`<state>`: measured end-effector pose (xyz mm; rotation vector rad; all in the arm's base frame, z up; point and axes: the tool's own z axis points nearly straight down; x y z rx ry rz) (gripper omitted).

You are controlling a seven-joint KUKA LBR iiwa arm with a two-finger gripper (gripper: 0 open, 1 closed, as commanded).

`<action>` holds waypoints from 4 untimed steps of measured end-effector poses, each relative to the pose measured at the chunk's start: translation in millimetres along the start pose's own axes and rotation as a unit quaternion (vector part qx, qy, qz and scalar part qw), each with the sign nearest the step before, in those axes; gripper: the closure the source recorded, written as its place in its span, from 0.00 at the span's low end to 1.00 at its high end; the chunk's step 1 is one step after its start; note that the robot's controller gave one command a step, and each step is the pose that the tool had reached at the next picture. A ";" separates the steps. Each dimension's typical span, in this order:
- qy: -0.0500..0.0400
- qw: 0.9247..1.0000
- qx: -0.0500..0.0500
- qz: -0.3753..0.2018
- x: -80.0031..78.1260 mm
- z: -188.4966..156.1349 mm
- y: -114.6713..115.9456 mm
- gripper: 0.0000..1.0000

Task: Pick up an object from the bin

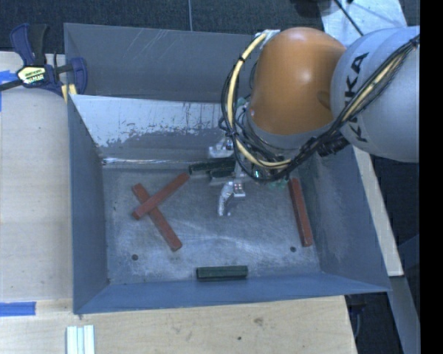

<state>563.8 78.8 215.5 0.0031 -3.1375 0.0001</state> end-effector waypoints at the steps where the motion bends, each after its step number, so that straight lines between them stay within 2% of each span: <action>1: -0.004 1.000 0.000 0.001 -1.6 -3.8 -0.3 1.00; 2: -0.004 1.000 -0.001 0.001 -1.6 -3.8 -0.3 1.00; 3: -0.003 1.000 0.000 -0.001 4.2 69.8 11.5 0.00; 4: -0.004 1.000 0.000 -0.001 3.9 69.4 11.2 0.00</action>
Offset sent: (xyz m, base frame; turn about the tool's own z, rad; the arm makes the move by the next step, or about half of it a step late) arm 0.0000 0.0000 0.0000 0.0000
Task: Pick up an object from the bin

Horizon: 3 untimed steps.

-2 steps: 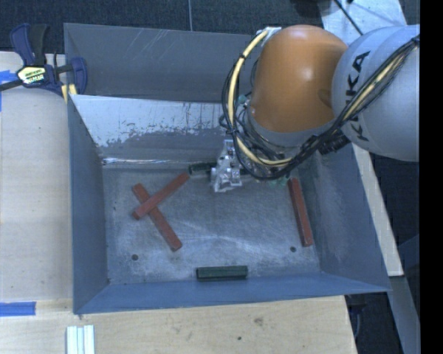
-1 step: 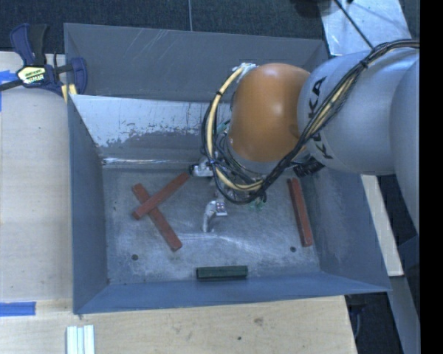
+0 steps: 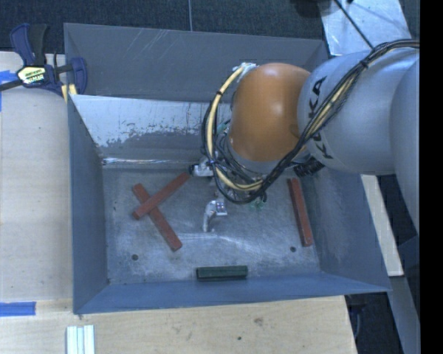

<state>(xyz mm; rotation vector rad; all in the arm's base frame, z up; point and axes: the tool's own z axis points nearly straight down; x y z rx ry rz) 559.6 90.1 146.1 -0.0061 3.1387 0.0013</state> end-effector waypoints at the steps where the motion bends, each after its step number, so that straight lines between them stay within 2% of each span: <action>1: -0.002 1.000 0.001 -0.025 -13.8 9.3 13.7 0.00; 2: -0.014 0.997 -0.002 -0.077 -39.8 66.9 10.7 1.00; 3: -0.014 0.997 -0.002 -0.077 -39.8 66.9 10.7 1.00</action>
Offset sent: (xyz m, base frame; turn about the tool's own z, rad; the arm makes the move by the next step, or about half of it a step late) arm 0.0312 0.0091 -0.0761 -0.1560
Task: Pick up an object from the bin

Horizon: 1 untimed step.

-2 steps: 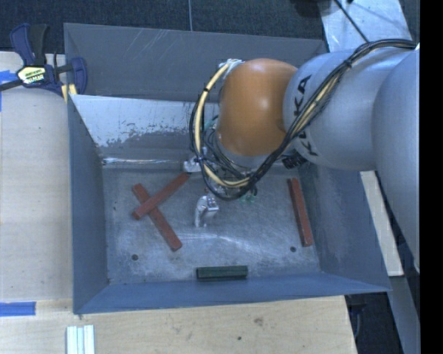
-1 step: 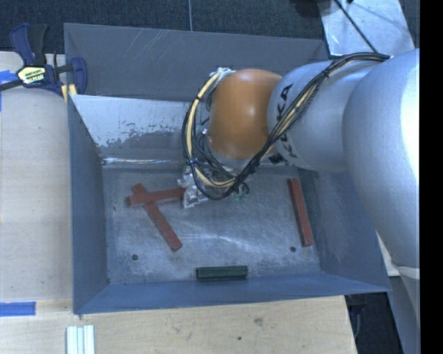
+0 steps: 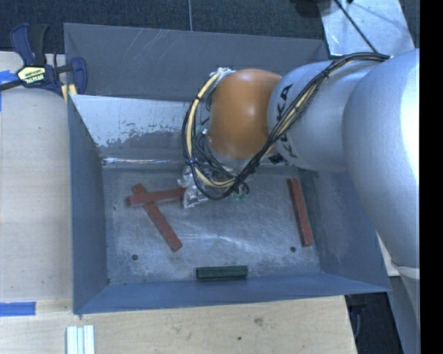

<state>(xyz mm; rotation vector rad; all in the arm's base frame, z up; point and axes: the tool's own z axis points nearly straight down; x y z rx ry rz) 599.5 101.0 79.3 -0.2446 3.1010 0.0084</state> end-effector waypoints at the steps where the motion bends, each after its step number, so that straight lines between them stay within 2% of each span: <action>1: 0.013 1.000 0.001 0.013 -0.2 -130.9 0.3 1.00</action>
Offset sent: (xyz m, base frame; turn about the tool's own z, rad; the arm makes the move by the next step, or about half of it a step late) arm 0.0000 0.0000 0.0000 0.0000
